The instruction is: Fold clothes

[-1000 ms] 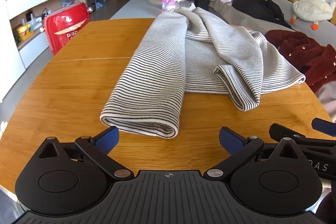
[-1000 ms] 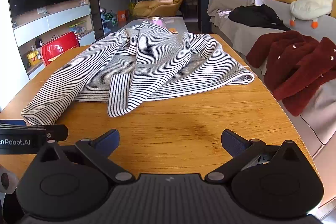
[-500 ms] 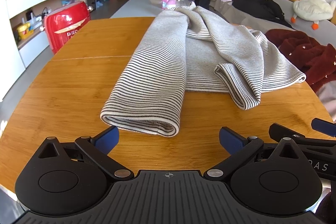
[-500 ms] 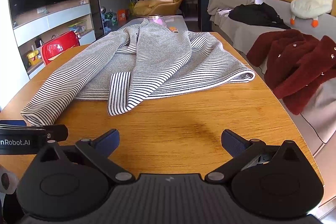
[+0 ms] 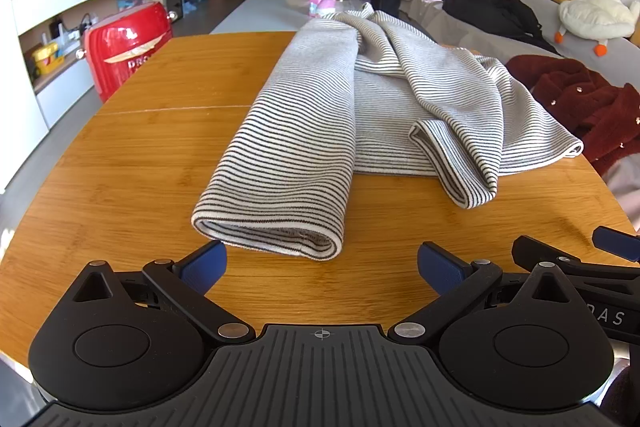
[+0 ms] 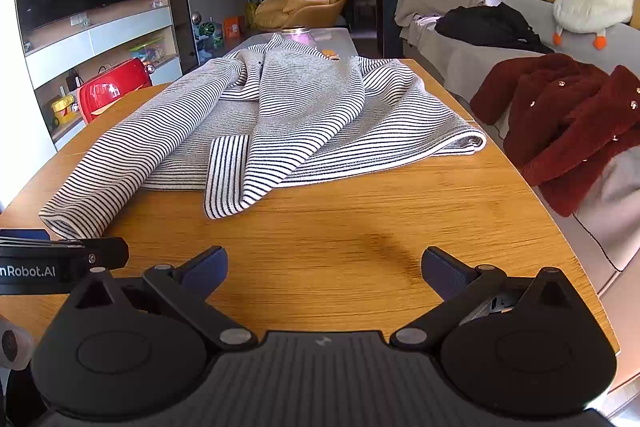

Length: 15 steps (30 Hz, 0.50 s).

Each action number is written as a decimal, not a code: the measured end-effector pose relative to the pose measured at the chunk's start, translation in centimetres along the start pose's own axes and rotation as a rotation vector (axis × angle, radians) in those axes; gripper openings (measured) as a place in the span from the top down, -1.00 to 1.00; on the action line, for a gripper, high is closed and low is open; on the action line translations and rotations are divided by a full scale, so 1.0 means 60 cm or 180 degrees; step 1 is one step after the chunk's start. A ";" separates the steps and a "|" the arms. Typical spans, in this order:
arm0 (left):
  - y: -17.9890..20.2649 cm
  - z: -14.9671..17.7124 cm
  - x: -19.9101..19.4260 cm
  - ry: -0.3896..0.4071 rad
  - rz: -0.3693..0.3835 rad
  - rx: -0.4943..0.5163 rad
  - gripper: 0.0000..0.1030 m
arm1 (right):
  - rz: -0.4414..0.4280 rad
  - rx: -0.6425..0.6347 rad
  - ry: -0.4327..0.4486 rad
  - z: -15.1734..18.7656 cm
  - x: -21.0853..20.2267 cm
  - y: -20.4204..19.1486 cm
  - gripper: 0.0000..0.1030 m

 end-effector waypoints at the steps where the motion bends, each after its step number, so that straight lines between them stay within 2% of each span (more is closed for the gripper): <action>1: 0.000 0.000 0.000 0.0000 0.0000 -0.0001 -1.00 | 0.0000 -0.0001 -0.0001 0.000 0.000 0.000 -1.00; 15: 0.001 0.002 0.001 -0.0015 0.0000 -0.0020 -1.00 | 0.0001 -0.0004 -0.0017 0.000 0.003 -0.003 -1.00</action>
Point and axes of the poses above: each gripper's, at about its wrist camera, not at the fingertips, and x roughly the way its jaws point, y to its right, z to its underside, the point moved 4 cm from there along x, roughly the way its jaws point, and after that the axes turned 12 degrees about -x, right-handed, at the moved point
